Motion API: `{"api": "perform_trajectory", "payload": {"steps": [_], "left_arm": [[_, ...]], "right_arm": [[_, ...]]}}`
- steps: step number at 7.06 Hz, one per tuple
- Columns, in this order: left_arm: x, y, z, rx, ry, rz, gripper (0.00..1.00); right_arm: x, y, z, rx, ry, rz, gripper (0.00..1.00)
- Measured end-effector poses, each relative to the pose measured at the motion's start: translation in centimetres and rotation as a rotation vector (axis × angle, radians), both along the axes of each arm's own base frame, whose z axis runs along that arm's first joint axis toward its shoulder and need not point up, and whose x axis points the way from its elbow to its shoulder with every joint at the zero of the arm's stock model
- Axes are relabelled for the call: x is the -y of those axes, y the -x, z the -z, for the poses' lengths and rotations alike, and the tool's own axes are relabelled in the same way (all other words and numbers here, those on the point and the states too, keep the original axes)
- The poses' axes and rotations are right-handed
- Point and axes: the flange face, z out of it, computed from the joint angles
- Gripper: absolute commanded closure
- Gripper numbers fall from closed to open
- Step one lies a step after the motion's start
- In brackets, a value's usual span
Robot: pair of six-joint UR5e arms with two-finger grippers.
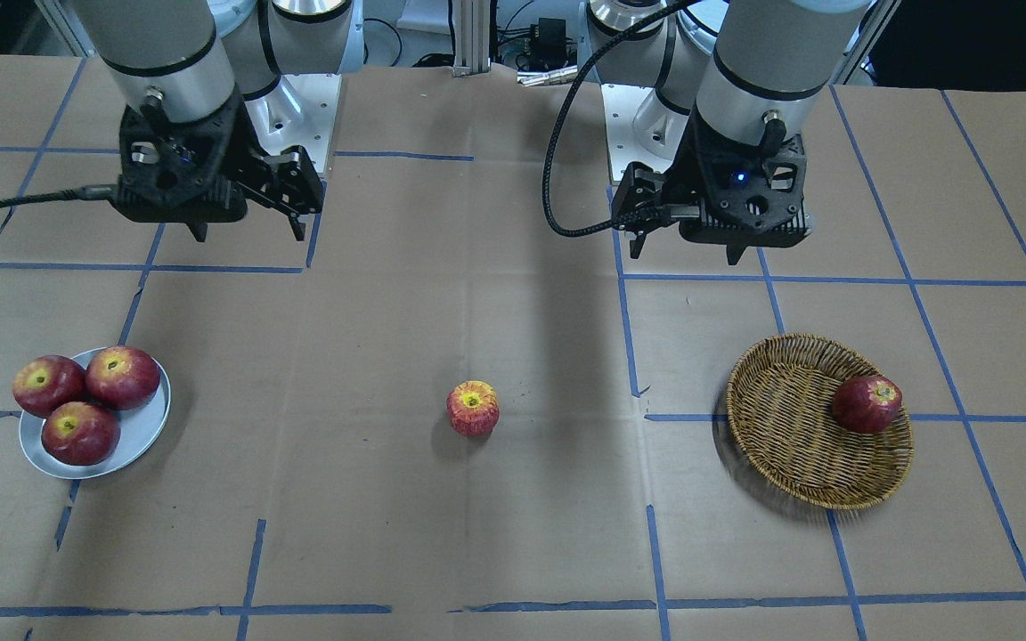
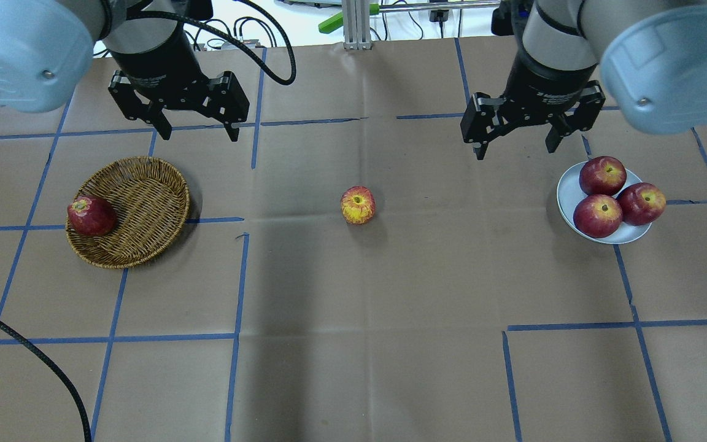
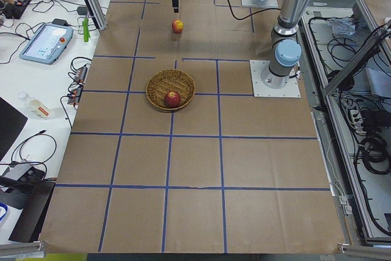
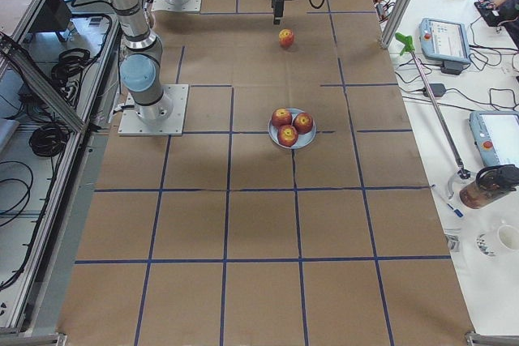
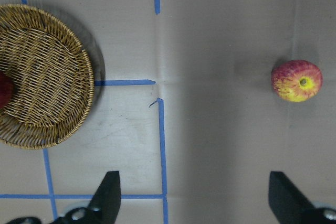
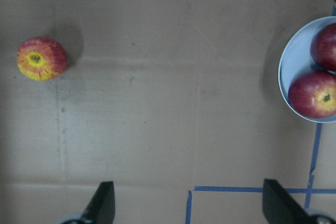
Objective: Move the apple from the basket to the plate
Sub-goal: 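Move the right gripper down to the apple and grasp it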
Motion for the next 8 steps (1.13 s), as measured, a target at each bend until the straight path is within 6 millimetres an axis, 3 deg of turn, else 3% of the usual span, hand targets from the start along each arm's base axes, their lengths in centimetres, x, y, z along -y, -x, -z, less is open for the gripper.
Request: {"api": "perform_trajectory", "payload": {"steps": [3,5,8], "left_arm": [[0.5,-4.9,-0.6,-0.008,0.004,0.047,0.01],[0.3,-5.5,-0.5,-0.008,-0.015,0.037,0.01],[-0.1,-5.4,-0.2,-0.015,-0.052,0.037,0.01]], "right_arm": [[3.4,-9.6,8.7,0.007,0.033,0.045,0.00],[4.6,-13.7,14.0,0.014,0.045,0.089,0.00],[4.5,-19.1,20.7,0.019,0.070,0.120,0.00]]}}
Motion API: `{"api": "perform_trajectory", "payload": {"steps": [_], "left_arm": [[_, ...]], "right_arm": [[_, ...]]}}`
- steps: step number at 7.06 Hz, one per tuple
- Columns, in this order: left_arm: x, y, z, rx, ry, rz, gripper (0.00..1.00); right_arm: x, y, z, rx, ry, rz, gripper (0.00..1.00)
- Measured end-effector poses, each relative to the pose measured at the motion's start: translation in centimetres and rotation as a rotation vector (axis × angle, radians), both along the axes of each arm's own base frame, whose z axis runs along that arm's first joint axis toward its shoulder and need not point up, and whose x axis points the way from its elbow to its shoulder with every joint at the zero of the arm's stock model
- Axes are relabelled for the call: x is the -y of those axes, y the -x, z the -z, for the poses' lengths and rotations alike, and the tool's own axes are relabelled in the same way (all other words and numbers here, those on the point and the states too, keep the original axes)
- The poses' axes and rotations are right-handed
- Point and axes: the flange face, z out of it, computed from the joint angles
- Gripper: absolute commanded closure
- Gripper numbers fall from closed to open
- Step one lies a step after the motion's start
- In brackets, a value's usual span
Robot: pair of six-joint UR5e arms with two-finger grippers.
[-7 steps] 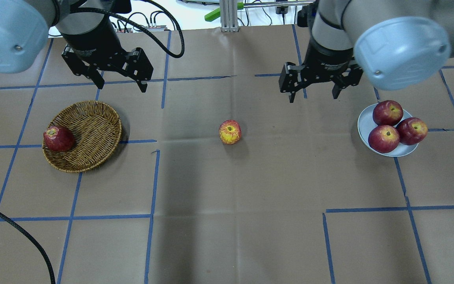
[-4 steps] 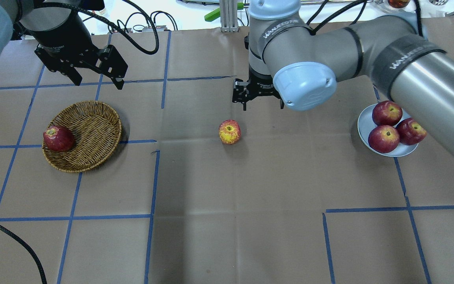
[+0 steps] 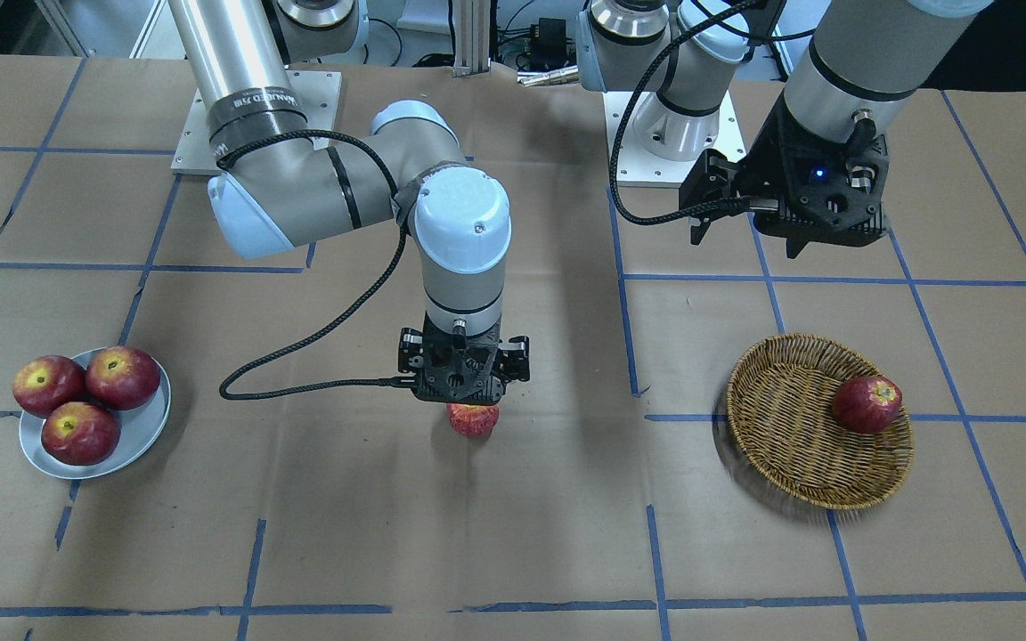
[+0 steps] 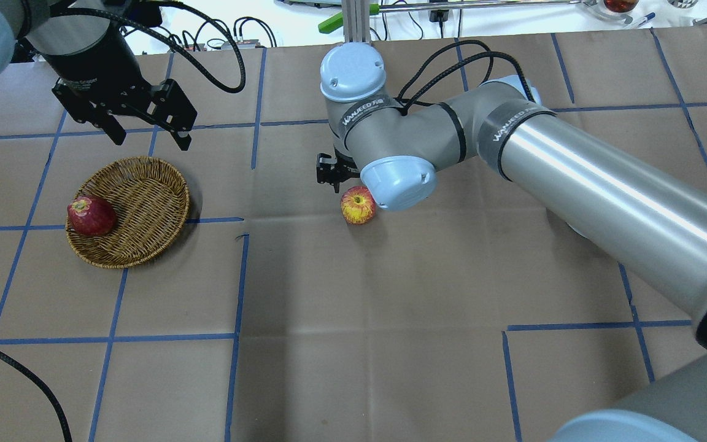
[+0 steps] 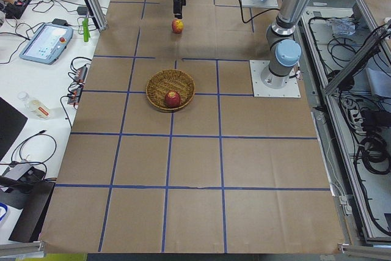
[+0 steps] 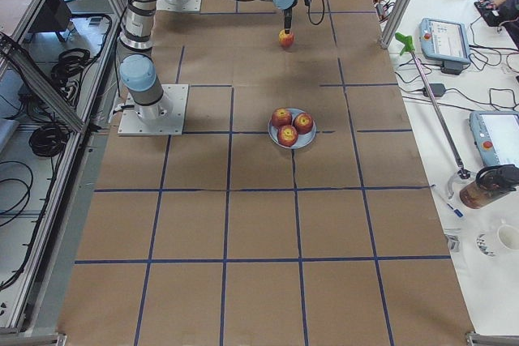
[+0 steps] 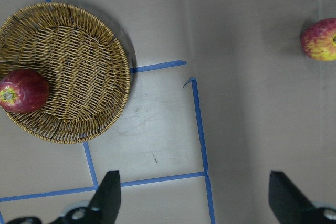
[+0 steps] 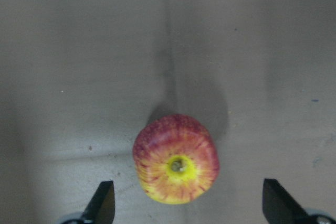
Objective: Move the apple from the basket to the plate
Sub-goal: 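Move the right gripper down to the apple and grasp it, then carry the apple with the right gripper over the white plate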
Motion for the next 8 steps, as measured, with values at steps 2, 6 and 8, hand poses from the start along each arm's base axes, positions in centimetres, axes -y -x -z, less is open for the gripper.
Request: {"api": "perform_trajectory", "payload": {"steps": [2,6,8], "left_arm": [[0.0,0.1,0.0,-0.001,0.000,0.000,0.01],[-0.1,0.1,0.1,0.001,-0.008,0.002,0.01],[-0.1,0.1,0.1,0.000,-0.007,0.001,0.01]], "right_arm": [[0.3,-1.2,3.6,0.001,0.009,-0.002,0.00],[-0.3,-0.7,7.1,-0.009,-0.002,-0.006,0.03],[0.0,-0.7,7.8,-0.011,0.004,-0.004,0.35]]}}
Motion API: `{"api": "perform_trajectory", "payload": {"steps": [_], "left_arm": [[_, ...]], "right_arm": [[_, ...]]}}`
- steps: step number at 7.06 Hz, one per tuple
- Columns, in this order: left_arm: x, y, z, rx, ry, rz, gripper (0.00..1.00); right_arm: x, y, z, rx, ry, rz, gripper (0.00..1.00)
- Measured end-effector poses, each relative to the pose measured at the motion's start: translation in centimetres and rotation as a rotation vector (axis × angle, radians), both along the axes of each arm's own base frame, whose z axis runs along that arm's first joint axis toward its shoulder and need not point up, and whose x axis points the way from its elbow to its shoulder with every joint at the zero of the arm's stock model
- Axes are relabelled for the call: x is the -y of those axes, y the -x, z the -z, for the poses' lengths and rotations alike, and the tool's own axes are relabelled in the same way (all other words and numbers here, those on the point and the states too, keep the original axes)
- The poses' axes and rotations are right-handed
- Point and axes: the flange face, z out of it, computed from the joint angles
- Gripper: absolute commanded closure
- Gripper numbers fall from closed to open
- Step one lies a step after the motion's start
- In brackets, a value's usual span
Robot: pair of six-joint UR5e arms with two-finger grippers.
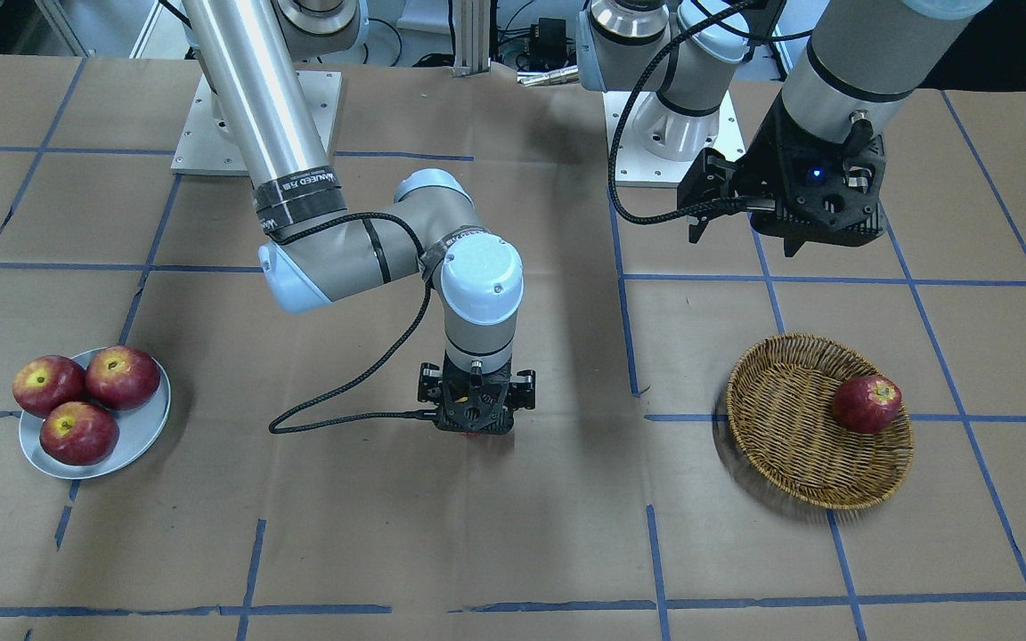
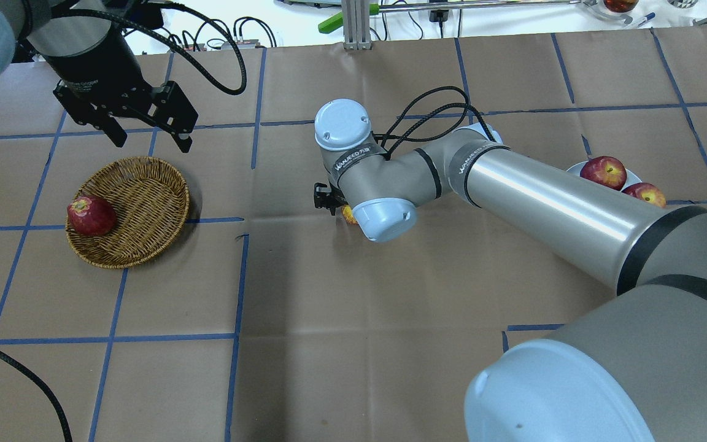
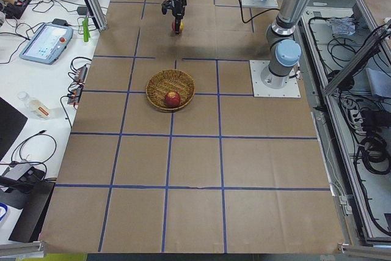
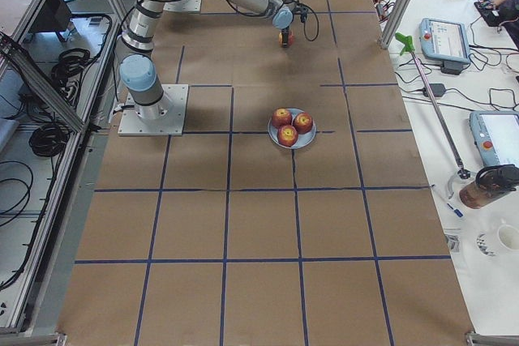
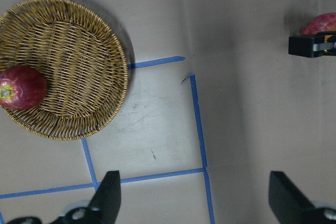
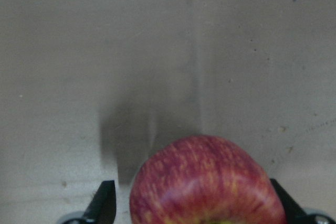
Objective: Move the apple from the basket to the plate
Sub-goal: 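Carry the apple with the right gripper over the white plate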
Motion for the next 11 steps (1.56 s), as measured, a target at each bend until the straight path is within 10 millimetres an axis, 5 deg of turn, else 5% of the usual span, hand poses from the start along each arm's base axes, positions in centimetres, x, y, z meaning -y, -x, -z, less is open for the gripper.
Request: {"api": "perform_trajectory", "payload": {"steps": [4,6,7,9,11], "left_arm": [[0.0,0.0,0.0,0.000,0.000,0.001,0.01],[0.0,0.0,-0.1,0.000,0.003,0.001,0.01],[0.0,0.0,-0.1,0.000,0.003,0.001,0.01],[0.0,0.0,-0.2,0.000,0.005,0.001,0.01],[0.0,0.0,-0.3,0.001,0.007,0.001,0.01]], "right_arm": [[1.2,0.5,-1.7,0.010,0.048,0.008,0.37],[2.1,1.5,-6.6,0.019,0.075,0.015,0.37],[2.2,3.6,-9.5,0.011,0.068,0.008,0.37],[2.4,12.9,-15.1,-0.020,0.030,-0.049,0.37],[1.9,26.5,-18.6,-0.046,-0.007,-0.136,0.37]]}}
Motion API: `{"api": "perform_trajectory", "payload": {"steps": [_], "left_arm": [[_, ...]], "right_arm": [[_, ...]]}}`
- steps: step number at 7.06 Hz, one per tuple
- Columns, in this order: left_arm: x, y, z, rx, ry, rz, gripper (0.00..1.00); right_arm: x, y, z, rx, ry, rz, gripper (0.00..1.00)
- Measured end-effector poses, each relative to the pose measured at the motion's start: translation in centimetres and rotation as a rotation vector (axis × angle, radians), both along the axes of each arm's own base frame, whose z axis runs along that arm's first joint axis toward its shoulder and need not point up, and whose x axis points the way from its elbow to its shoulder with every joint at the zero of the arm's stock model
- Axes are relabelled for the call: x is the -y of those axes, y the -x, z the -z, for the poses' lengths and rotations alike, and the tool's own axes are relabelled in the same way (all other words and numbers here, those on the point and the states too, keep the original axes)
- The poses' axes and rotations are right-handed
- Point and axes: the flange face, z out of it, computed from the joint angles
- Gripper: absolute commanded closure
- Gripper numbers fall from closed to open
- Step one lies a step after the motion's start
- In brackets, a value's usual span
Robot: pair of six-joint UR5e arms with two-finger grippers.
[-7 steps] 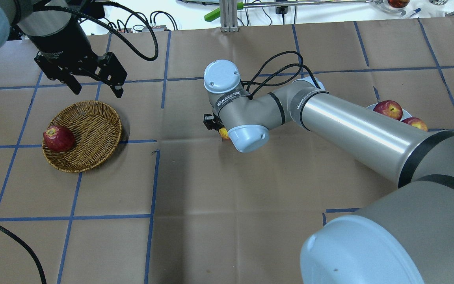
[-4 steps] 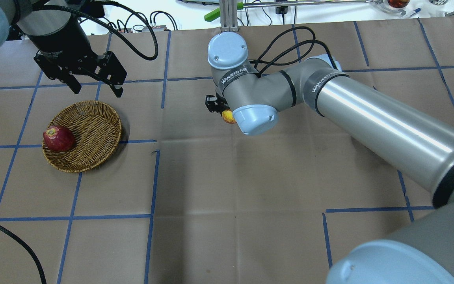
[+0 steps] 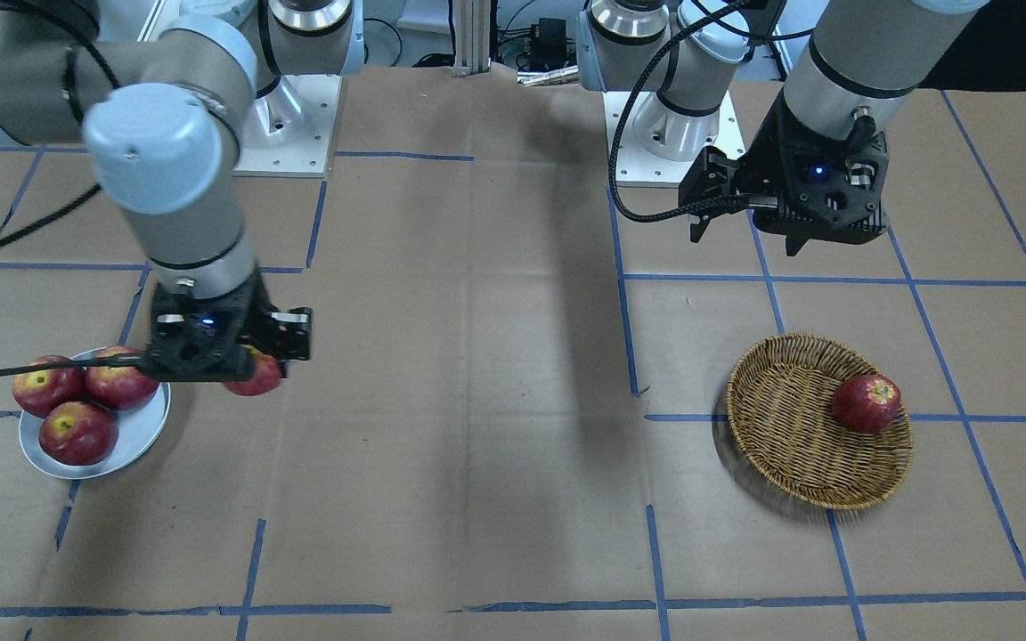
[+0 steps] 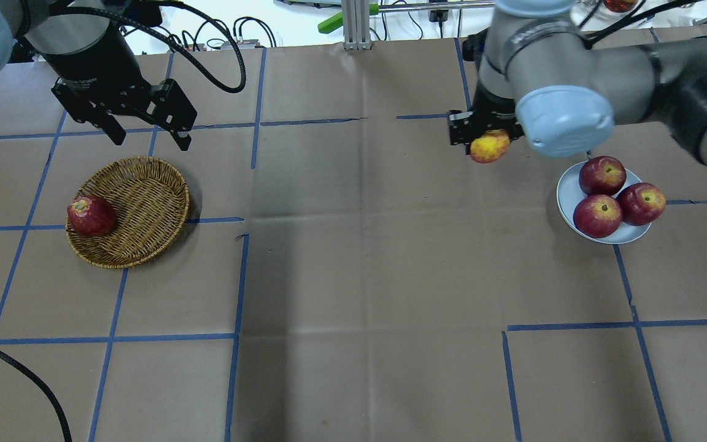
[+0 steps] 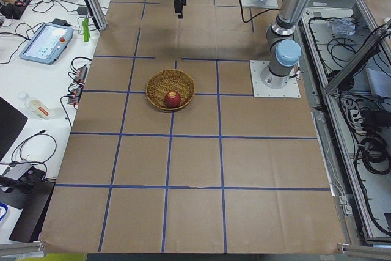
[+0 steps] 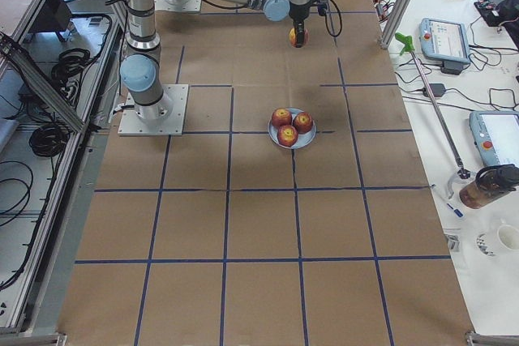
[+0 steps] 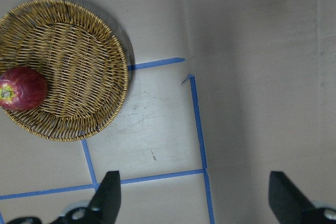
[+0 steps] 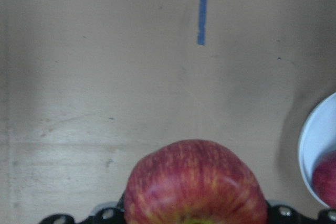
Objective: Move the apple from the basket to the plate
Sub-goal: 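Carry the apple with the right gripper over the white plate, then lower the apple onto the plate apples and open the right gripper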
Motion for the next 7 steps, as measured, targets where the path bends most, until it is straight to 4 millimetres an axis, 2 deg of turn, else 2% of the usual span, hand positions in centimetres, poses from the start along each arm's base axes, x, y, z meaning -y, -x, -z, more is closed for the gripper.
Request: {"api": "perform_trajectory", "payload": {"steps": [1,2,3,4,5,7], "left_arm": [[0.0,0.0,-0.1,0.000,0.001,0.000,0.01],[0.1,0.0,-0.1,0.000,0.002,-0.001,0.01],[0.1,0.0,-0.1,0.000,0.003,-0.001,0.01],[0.1,0.0,-0.2,0.000,0.004,-0.001,0.01],[0.1,0.0,-0.3,0.000,0.006,-0.001,0.01],[0.2,0.0,-0.3,0.000,0.007,-0.002,0.01]], "right_arm": [[-0.5,7.1,0.1,-0.006,-0.026,-0.030,0.37],[-1.3,13.2,0.8,-0.005,-0.054,-0.049,0.37],[-2.1,17.6,1.8,0.004,-0.078,-0.067,0.37],[-2.7,21.0,2.9,0.015,-0.096,-0.081,0.38],[-2.7,22.9,4.3,0.027,-0.111,-0.083,0.38],[-1.4,24.5,7.8,0.043,-0.128,-0.080,0.37]]}}
